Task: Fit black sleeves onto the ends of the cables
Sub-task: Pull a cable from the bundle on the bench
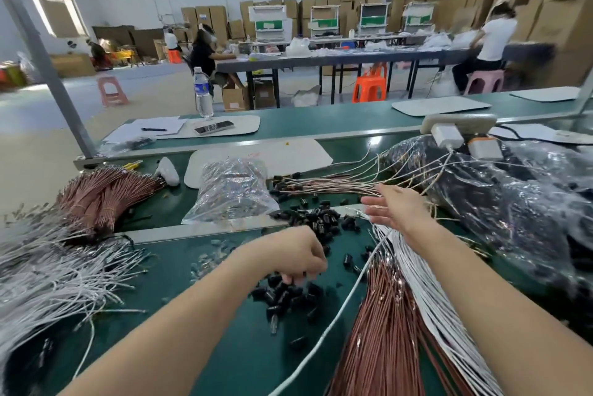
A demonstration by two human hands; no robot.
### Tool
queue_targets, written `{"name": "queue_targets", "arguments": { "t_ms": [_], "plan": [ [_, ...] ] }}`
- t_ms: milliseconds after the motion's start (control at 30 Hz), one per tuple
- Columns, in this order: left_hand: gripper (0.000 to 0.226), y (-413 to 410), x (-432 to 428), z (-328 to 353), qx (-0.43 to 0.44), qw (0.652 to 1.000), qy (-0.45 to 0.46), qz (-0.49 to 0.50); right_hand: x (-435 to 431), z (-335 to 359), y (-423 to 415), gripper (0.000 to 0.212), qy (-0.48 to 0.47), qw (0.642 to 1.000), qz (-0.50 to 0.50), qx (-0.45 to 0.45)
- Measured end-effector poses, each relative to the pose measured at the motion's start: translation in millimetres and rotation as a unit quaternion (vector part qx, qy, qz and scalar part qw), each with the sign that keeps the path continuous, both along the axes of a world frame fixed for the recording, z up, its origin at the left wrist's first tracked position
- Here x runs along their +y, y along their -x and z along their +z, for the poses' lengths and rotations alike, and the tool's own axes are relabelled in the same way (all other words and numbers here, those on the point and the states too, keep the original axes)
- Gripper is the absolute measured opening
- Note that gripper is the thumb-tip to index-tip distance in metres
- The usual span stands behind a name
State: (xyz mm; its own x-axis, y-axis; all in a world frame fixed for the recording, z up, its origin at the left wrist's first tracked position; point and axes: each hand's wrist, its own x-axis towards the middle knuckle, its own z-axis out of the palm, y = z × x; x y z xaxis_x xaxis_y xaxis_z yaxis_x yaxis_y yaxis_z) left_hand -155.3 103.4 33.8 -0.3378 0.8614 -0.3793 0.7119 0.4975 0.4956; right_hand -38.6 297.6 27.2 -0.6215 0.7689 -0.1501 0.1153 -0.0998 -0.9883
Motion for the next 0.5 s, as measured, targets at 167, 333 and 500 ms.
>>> {"name": "queue_targets", "arguments": {
  "t_ms": [167, 333, 500],
  "plan": [
    [0.022, -51, 25, -13, -0.036, 0.997, 0.069, -0.014, -15, -2, -11, 0.033, -0.023, 1.0, 0.0, 0.012],
    [0.026, -77, 33, -12, -0.062, 0.993, 0.092, 0.031, -22, 0, -21, 0.029, -0.044, 0.999, 0.002, 0.024],
    [0.018, -87, 31, -9, -0.051, 0.992, 0.097, 0.065, -31, 0, -29, 0.027, -0.054, 0.998, 0.003, 0.029]
  ]
}}
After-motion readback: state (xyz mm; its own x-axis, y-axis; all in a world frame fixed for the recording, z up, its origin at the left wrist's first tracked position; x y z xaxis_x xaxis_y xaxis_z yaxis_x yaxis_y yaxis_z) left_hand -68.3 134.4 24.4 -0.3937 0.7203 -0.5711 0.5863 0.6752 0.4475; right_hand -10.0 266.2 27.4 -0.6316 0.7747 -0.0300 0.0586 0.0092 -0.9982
